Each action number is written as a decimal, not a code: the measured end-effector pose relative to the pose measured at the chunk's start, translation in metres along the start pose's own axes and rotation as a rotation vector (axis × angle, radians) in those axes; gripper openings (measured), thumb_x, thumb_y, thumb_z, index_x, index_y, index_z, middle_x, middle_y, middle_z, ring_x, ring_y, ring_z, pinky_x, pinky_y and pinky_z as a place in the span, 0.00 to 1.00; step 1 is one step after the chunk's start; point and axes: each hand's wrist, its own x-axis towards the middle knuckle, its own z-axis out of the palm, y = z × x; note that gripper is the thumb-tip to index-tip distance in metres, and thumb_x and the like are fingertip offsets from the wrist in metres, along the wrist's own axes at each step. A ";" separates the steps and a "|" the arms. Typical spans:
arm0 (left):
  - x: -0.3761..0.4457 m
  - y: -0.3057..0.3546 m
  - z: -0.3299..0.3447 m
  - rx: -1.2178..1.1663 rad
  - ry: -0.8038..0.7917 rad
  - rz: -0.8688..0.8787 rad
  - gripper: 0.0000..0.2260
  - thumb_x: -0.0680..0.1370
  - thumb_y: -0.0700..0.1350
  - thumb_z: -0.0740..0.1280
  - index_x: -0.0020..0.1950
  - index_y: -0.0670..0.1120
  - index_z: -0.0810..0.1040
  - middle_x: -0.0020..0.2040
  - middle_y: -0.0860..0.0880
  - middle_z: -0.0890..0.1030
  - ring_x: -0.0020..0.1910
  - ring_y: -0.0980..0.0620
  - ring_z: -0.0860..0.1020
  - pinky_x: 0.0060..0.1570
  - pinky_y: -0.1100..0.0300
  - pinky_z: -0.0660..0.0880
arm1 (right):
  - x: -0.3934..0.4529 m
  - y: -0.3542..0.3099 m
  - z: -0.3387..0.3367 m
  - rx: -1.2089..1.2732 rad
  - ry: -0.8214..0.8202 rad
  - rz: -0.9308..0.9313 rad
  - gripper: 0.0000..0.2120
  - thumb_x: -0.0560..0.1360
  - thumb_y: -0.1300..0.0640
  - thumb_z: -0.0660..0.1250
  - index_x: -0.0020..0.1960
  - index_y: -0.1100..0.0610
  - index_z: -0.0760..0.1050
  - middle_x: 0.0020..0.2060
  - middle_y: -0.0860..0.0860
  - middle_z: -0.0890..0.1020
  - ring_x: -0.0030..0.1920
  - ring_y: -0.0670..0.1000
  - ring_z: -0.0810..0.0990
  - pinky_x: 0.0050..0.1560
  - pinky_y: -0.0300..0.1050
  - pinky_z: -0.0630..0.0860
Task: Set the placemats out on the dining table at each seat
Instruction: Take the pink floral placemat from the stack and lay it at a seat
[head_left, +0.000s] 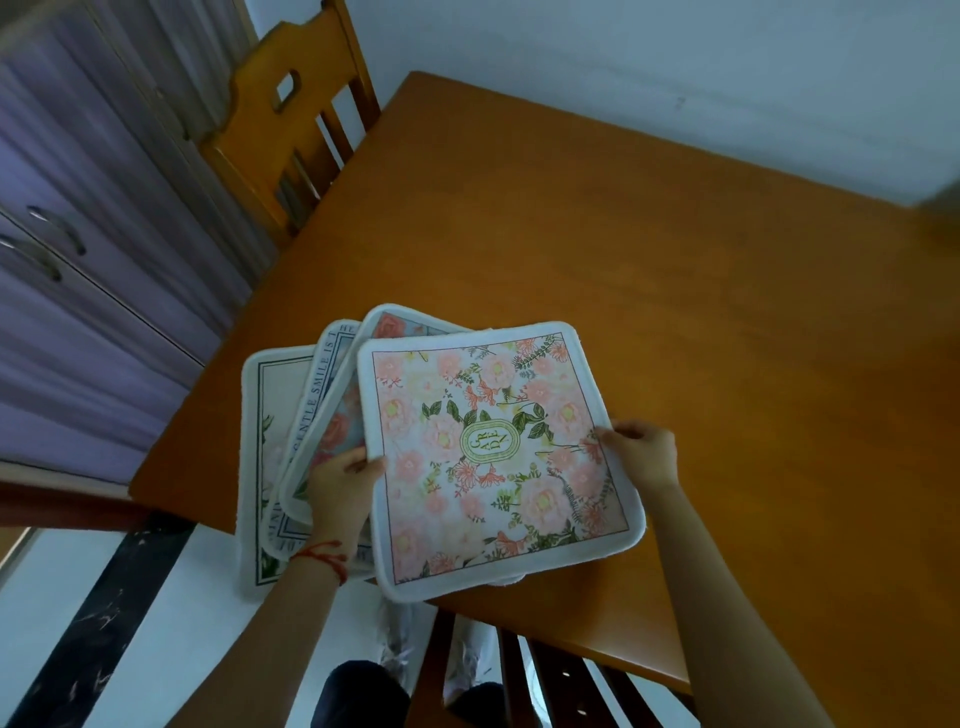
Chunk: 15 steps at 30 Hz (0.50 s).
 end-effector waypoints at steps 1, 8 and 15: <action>0.000 0.002 0.000 0.000 -0.002 0.003 0.05 0.72 0.35 0.68 0.47 0.40 0.81 0.30 0.53 0.75 0.30 0.56 0.72 0.29 0.68 0.66 | -0.004 0.002 -0.002 0.008 0.013 0.007 0.02 0.69 0.57 0.72 0.38 0.54 0.79 0.35 0.54 0.83 0.38 0.59 0.82 0.42 0.56 0.81; 0.006 0.019 0.001 0.024 -0.109 0.095 0.04 0.72 0.36 0.68 0.45 0.38 0.81 0.33 0.49 0.78 0.33 0.51 0.75 0.36 0.62 0.72 | -0.035 0.013 -0.020 0.079 0.114 0.032 0.03 0.69 0.58 0.71 0.37 0.54 0.79 0.36 0.55 0.84 0.40 0.60 0.83 0.42 0.58 0.81; 0.013 0.043 0.014 0.052 -0.296 0.238 0.07 0.73 0.37 0.67 0.50 0.38 0.81 0.42 0.42 0.81 0.41 0.45 0.79 0.39 0.63 0.72 | -0.073 0.023 -0.039 0.151 0.301 0.082 0.04 0.69 0.58 0.71 0.36 0.53 0.79 0.33 0.52 0.82 0.35 0.56 0.81 0.39 0.51 0.80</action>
